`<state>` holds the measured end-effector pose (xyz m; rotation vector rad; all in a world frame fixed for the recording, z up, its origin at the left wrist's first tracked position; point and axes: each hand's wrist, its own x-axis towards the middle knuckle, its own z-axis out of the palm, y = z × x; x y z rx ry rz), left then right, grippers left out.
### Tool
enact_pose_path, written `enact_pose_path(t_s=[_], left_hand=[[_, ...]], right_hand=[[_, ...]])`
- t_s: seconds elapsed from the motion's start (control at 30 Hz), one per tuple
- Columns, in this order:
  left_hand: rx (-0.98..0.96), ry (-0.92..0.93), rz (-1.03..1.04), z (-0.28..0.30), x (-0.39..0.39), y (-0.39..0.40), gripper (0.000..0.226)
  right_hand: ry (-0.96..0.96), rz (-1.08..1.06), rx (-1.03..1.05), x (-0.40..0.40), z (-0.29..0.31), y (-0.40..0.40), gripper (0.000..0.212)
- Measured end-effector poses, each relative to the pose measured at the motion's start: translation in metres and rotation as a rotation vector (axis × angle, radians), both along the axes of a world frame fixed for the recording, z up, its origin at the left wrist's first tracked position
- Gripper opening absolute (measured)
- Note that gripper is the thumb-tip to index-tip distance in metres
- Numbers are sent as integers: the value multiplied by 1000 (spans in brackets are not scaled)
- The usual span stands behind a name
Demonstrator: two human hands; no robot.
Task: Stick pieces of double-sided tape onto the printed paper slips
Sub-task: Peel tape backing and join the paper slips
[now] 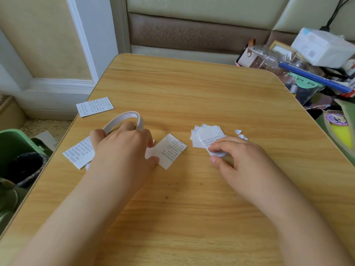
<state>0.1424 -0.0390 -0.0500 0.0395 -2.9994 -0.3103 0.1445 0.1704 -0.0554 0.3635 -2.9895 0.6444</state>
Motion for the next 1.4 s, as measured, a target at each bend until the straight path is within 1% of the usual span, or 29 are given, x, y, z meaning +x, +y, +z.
enact_pose_path(t_s=[0.1, 0.17, 0.2, 0.23, 0.27, 0.33, 0.37, 0.4, 0.5, 0.63, 0.73, 0.87, 1.0, 1.17, 1.3, 1.4], left_hand=[[31, 16, 7, 0, -2, 0, 28], [88, 70, -27, -1, -2, 3, 22], [149, 129, -71, -1, -1, 4, 16], [227, 202, -136, 1, 0, 5, 13], [311, 246, -209, 5, 2, 7, 16], [536, 246, -345, 15, 7, 12, 30], [656, 236, -379, 20, 11, 14, 37], [772, 219, -386, 24, 14, 17, 42], [1089, 149, -386, 27, 16, 22, 41], [1301, 44, -393, 21, 13, 31, 36], [1347, -9, -430, 21, 14, 38, 30], [1383, -52, -518, 24, 16, 46, 27], [1383, -62, -503, 23, 18, 53, 27], [1279, -30, -441, 14, 16, 58, 29], [1236, -50, -392, 16, 16, 60, 26], [1197, -38, -314, 20, 16, 59, 16]], right_hand=[[11, -5, 17, 0, -1, 0, 20], [14, 0, 20, 1, -2, 0, 23], [13, -2, 12, 1, -1, 1, 24], [19, -7, -3, 1, -1, 1, 26], [36, -17, -25, 1, 0, 1, 28], [106, -39, -107, 1, 2, -1, 30], [153, -44, -175, 2, 3, -4, 29], [198, -39, -249, 3, 5, -7, 29], [343, 24, -398, 8, 12, -18, 32], [496, 87, -476, 16, 20, -28, 33], [559, 93, -485, 17, 23, -30, 32], [585, 90, -457, 17, 23, -28, 28], [630, 42, -462, 16, 19, -23, 23], [574, 2, -509, 15, 18, -20, 9], [516, -3, -552, 15, 19, -20, 12], [468, -21, -587, 14, 18, -21, 10]])
